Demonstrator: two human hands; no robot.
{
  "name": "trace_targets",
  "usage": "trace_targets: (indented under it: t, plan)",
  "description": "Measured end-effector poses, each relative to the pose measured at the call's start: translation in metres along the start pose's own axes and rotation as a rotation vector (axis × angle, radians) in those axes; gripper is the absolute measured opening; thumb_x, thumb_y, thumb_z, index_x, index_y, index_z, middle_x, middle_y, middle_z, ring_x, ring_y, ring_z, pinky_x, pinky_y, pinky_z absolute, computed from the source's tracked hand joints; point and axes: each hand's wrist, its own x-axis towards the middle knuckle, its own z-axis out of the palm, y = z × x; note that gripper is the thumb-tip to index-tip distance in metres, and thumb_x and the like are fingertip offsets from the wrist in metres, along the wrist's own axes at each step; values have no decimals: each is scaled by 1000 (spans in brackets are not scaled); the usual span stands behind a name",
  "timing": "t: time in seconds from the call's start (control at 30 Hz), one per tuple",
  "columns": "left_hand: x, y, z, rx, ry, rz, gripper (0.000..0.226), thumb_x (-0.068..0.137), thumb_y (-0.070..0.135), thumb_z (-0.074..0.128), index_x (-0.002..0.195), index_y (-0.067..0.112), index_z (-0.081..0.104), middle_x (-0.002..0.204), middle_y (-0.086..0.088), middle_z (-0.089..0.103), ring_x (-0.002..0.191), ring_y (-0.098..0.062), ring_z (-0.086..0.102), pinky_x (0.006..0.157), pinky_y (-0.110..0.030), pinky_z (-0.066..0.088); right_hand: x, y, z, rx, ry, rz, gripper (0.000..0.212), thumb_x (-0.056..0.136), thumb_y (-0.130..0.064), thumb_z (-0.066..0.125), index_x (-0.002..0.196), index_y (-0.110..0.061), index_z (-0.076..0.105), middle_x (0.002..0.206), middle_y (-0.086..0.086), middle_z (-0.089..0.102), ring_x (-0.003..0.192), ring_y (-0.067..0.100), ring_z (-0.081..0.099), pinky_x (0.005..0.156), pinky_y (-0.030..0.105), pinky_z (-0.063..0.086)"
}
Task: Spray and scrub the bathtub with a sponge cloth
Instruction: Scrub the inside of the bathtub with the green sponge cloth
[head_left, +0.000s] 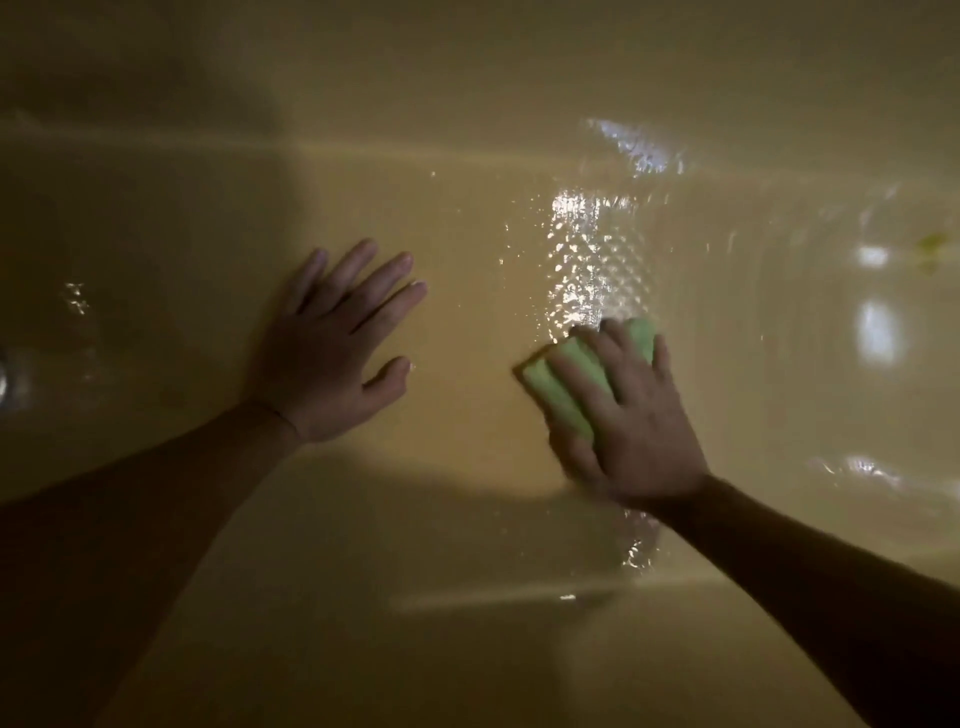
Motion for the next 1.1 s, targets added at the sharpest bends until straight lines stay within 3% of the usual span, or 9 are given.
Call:
trace_targets:
  t: [0.1,0.17,0.3,0.47,0.57,0.7,0.8,0.97,1.1]
  plan:
    - [-3,2,-1,-3,33,-25,69,92,45,56,155,18,49,166,-2,37,156,-30,29,126,-56,21,106,18,-16,-14,144,266,64,99,-46,46,156,-20,36,164,17,28,155,41,18,117,72,19]
    - [-9,2,-2,-3,35,-53,70,93,47,54,156,17,47,167,-3,36,157,-31,28,126,-56,22,127,12,-18,-40,164,301,64,101,-48,45,158,-21,32,166,16,24,156,41,14,119,71,17]
    - [-51,3,-5,-11,-1,-158,74,92,50,53,156,12,44,168,-6,34,157,-34,25,125,-58,21,30,-26,0,27,88,162,64,98,-41,52,156,-19,40,165,15,30,155,39,18,117,69,21]
    - [-91,0,-10,-22,-26,-269,79,91,55,50,157,13,44,168,-5,33,157,-34,26,125,-58,21,-90,-65,6,31,-180,-63,63,100,-47,48,157,-25,34,166,14,30,156,38,17,115,75,23]
    - [-90,0,-10,-18,-9,-291,78,91,54,50,157,13,43,168,-5,34,157,-33,27,126,-57,21,-37,-38,5,-22,-145,-174,63,98,-45,53,153,-20,39,159,20,39,151,44,29,112,74,25]
    - [-90,-6,-8,-2,38,-465,77,94,52,49,158,12,40,168,-10,32,156,-37,25,127,-54,18,96,-3,-5,-47,85,101,66,98,-47,51,155,-18,35,163,19,31,153,44,21,115,73,21]
    - [-89,-19,-9,-3,54,-581,81,92,54,49,160,13,35,171,-10,26,158,-39,20,129,-52,12,140,-5,-12,-20,159,234,66,100,-47,49,158,-19,32,166,17,23,155,42,14,119,71,13]
    - [-90,-28,-8,-16,81,-452,82,93,52,56,156,2,39,167,-22,29,154,-50,20,126,-58,21,14,-62,16,42,53,69,69,90,-42,54,153,-19,41,162,18,34,154,42,24,115,71,23]
    - [-86,-43,-11,-27,40,-338,85,92,54,55,157,3,38,168,-21,26,156,-48,17,125,-60,21,-46,-93,22,32,-118,-180,67,93,-45,56,154,-23,38,160,20,37,154,41,23,114,75,24]
